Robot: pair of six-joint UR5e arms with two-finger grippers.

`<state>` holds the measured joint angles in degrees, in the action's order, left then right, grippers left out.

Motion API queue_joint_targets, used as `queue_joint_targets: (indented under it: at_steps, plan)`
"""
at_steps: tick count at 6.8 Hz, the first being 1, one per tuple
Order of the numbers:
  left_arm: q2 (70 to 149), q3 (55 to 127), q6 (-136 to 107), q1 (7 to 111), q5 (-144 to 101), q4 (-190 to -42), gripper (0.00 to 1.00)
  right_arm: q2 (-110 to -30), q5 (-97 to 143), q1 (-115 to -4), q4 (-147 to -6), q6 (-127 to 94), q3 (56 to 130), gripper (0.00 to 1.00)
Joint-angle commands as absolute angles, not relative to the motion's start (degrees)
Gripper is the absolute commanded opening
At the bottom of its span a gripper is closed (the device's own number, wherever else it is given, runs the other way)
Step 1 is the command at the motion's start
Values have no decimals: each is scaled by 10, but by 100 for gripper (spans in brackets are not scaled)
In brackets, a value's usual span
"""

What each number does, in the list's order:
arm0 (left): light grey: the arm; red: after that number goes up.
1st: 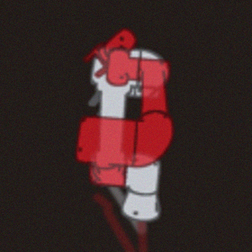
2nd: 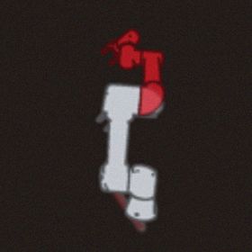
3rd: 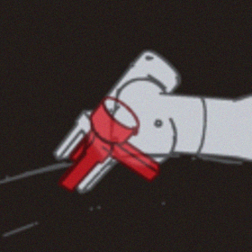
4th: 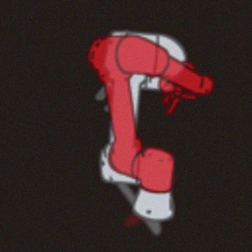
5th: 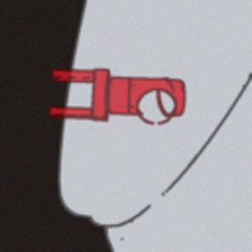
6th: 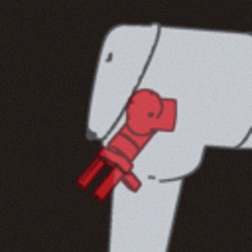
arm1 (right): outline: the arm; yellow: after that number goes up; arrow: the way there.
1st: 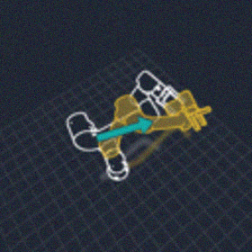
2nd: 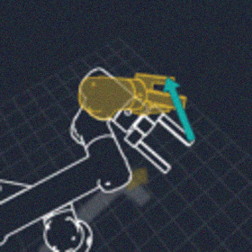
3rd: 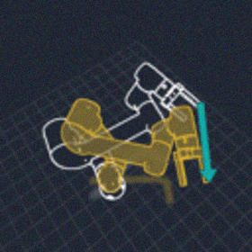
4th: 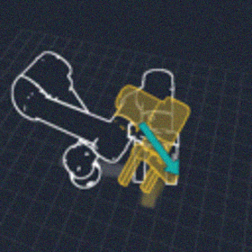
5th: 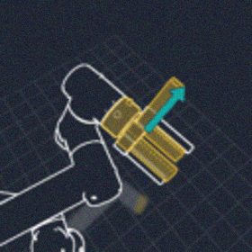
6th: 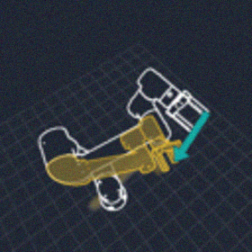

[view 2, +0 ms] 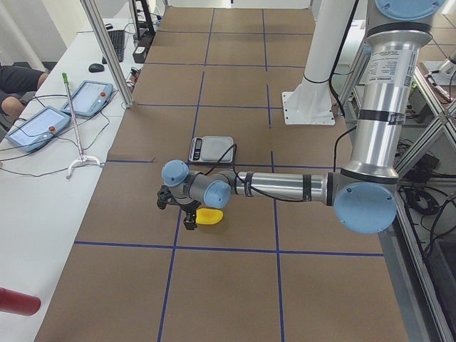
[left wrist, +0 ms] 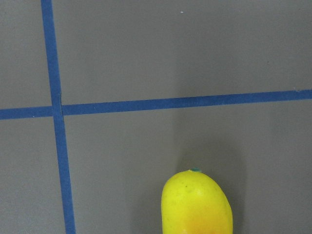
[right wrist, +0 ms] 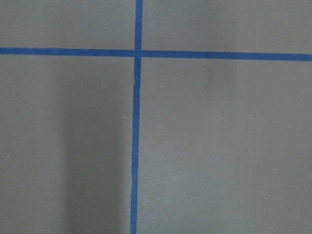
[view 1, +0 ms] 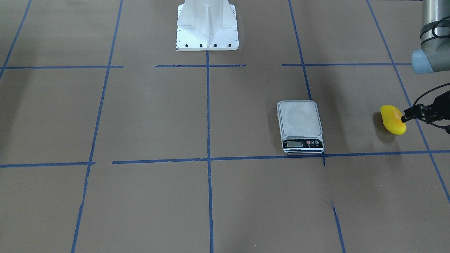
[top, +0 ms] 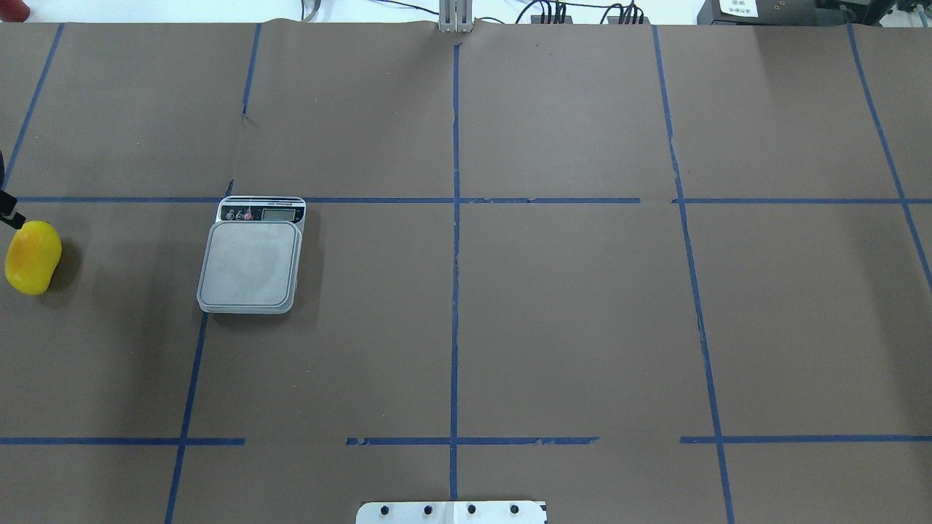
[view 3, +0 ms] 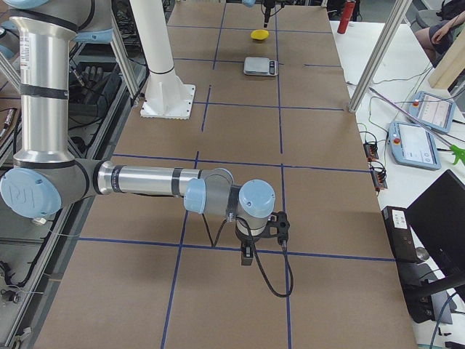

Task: Weigh mango
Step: 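Lower the left gripper onto the yellow mango and close it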

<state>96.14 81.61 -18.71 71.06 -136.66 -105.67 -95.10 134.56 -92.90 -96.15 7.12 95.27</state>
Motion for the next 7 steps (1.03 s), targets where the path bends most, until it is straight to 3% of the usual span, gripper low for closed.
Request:
queue_joint_targets:
  at_steps: [1, 5, 6, 7]
  plan:
    - [967, 807, -191, 685, -1367, -1057, 100, -951, 1346, -929, -962, 71, 953, 100]
    - [983, 770, -190, 640, -1367, -1065, 100, -951, 1346, -929, -962, 71, 953, 100]
    - [981, 766, -188, 638, -1367, -1065, 90, -951, 1346, -929, -962, 71, 953, 100]
    - [979, 764, -187, 638, -1368, -1064, 26, -951, 1346, -929, -962, 71, 953, 100]
